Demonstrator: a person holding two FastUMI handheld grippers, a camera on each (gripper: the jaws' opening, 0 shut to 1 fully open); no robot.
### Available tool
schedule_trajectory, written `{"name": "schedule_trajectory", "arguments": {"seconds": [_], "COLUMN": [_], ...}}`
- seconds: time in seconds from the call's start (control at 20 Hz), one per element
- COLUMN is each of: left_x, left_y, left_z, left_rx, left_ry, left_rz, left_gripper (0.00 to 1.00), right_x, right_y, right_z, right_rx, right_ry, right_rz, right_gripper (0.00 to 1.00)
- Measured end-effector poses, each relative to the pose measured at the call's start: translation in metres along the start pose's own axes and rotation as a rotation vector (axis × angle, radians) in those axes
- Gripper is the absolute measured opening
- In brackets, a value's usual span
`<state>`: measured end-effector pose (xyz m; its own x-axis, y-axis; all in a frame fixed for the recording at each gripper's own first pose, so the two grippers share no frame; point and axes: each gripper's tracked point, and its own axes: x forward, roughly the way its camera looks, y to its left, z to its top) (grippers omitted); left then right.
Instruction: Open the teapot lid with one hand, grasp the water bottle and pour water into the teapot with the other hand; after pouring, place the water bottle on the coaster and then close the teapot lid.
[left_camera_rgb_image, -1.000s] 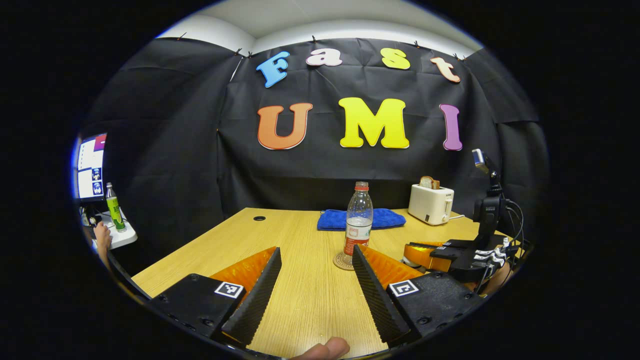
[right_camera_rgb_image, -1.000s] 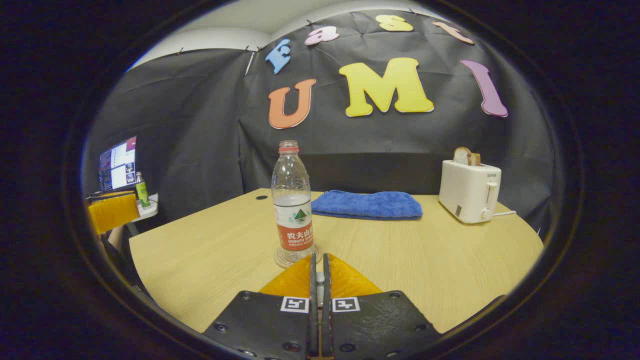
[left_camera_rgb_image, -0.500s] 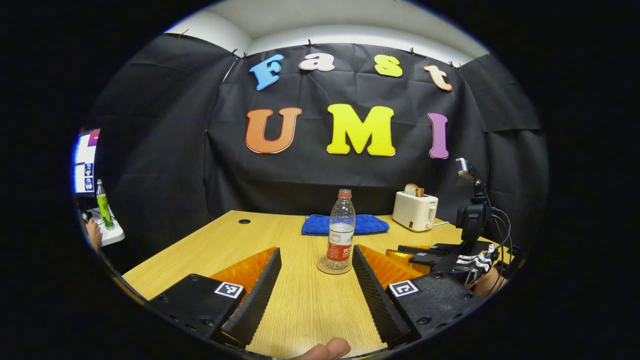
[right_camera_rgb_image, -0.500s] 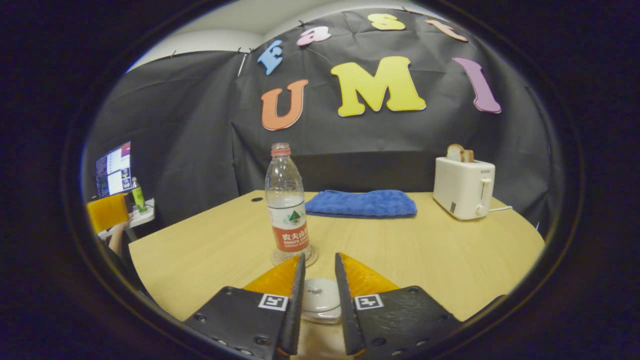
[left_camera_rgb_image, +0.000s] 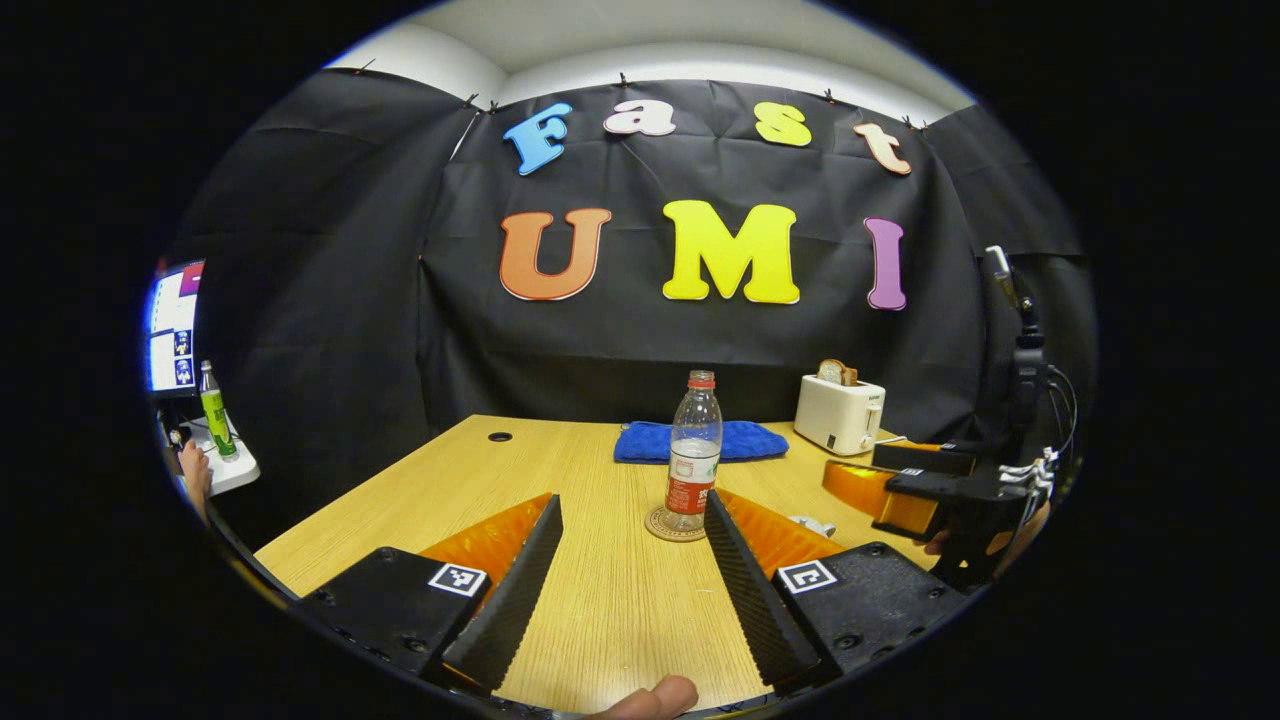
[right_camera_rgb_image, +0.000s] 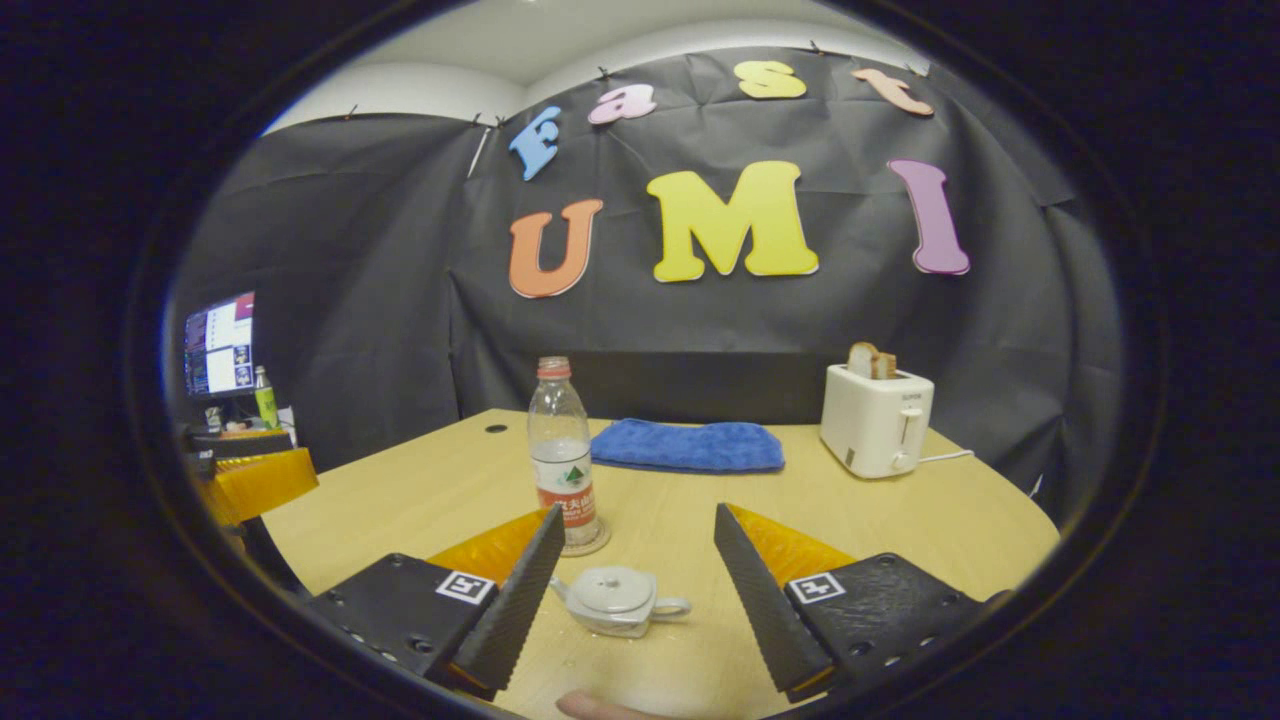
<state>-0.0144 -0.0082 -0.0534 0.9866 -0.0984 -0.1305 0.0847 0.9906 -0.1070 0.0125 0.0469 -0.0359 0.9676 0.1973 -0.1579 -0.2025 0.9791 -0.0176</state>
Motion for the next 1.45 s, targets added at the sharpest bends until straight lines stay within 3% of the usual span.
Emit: {"name": "schedule_trajectory", "arguments": {"seconds": [0.1,0.4,0.55,0.75,1.0,1.2,1.45], "left_x": [0.000,0.000,-0.002,-0.005,-0.007,-0.006,-0.001], "left_y": [0.000,0.003,-0.003,-0.011,-0.011,0.001,-0.001], "left_z": [0.000,0.002,0.002,0.006,0.010,0.007,-0.002], "left_rx": [0.009,0.047,0.052,0.079,0.101,0.096,0.060], "left_ry": [0.003,0.000,0.003,-0.007,-0.023,-0.015,0.011], "left_rz": [0.012,0.050,0.052,0.049,0.057,0.101,0.085], "left_gripper": [0.90,0.91,0.91,0.91,0.91,0.91,0.91], "right_x": [-0.015,-0.059,-0.079,-0.097,-0.101,-0.105,-0.107], "right_y": [-0.009,-0.050,-0.079,-0.107,-0.114,-0.111,-0.098], "right_z": [0.012,0.034,0.039,0.033,0.016,0.019,0.016], "right_rx": [0.010,0.002,-0.031,-0.043,0.026,0.017,-0.015], "right_ry": [-0.022,-0.079,-0.110,-0.123,-0.078,-0.092,-0.085], "right_rz": [-0.023,-0.076,-0.142,-0.170,-0.134,-0.119,-0.094], "right_gripper": [0.95,0.94,0.95,0.93,0.95,0.94,0.95]}}
